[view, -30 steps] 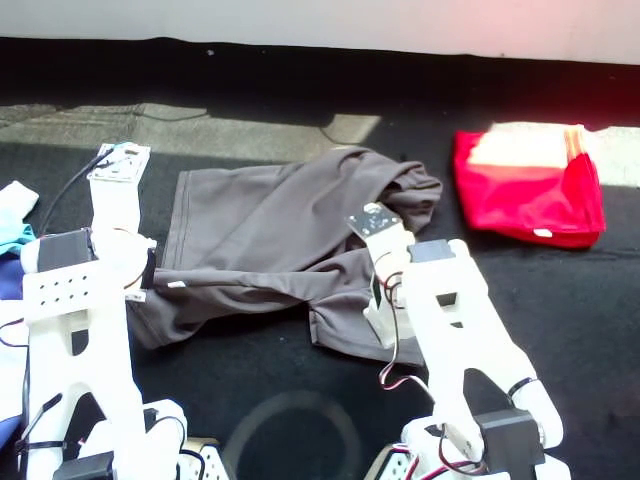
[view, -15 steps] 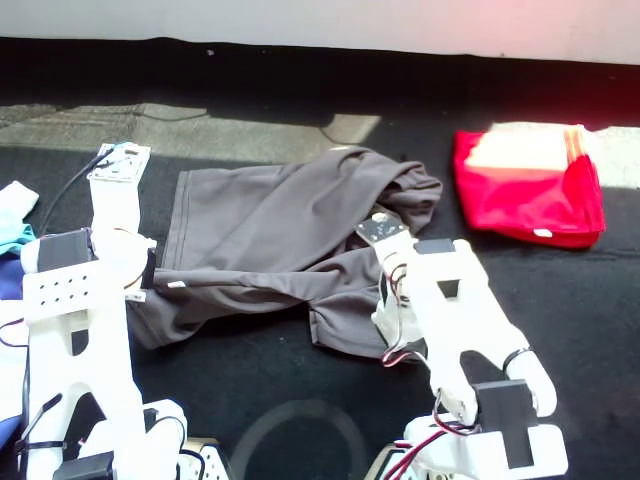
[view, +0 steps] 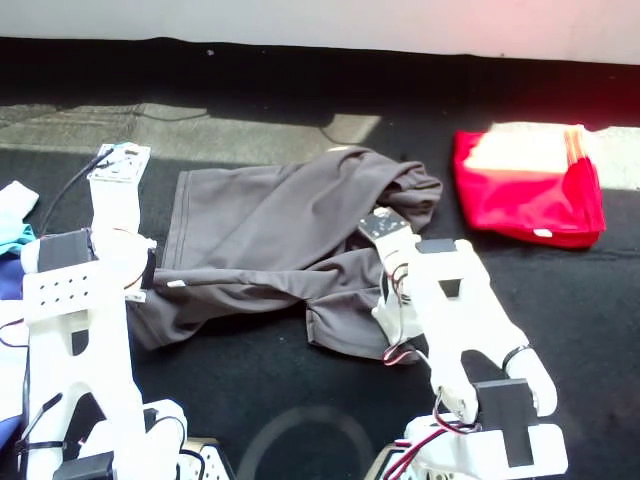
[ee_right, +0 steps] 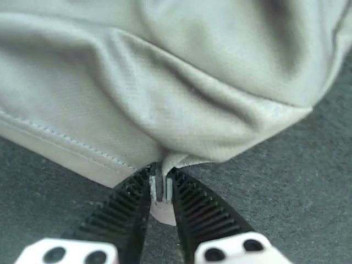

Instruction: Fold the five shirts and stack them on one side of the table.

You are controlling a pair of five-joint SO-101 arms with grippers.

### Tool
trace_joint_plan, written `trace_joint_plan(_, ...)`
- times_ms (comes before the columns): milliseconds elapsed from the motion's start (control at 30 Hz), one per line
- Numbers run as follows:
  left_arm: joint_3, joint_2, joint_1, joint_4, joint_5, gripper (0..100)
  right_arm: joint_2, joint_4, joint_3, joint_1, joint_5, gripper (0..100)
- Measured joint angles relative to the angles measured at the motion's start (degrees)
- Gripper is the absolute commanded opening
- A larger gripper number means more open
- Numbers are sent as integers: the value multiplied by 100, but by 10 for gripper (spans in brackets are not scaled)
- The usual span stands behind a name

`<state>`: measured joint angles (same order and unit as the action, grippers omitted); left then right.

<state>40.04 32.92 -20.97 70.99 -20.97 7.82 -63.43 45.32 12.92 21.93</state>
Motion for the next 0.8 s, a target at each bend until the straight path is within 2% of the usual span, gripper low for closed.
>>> trace_joint_plan(267,404,0,0,0,0,9,1143,-132,-334,-791,0,6)
trace_joint_plan(433,431,0,0,0,0,9,1284,-123,-167,-791,0,12)
trace_joint_plan(500,431,0,0,0,0,9,1073,35,-26,-765,0,50)
trace_joint_plan(700,431,0,0,0,0,9,316,132,26,-730,0,268)
trace_joint_plan(800,431,0,0,0,0,9,105,132,26,-703,0,277)
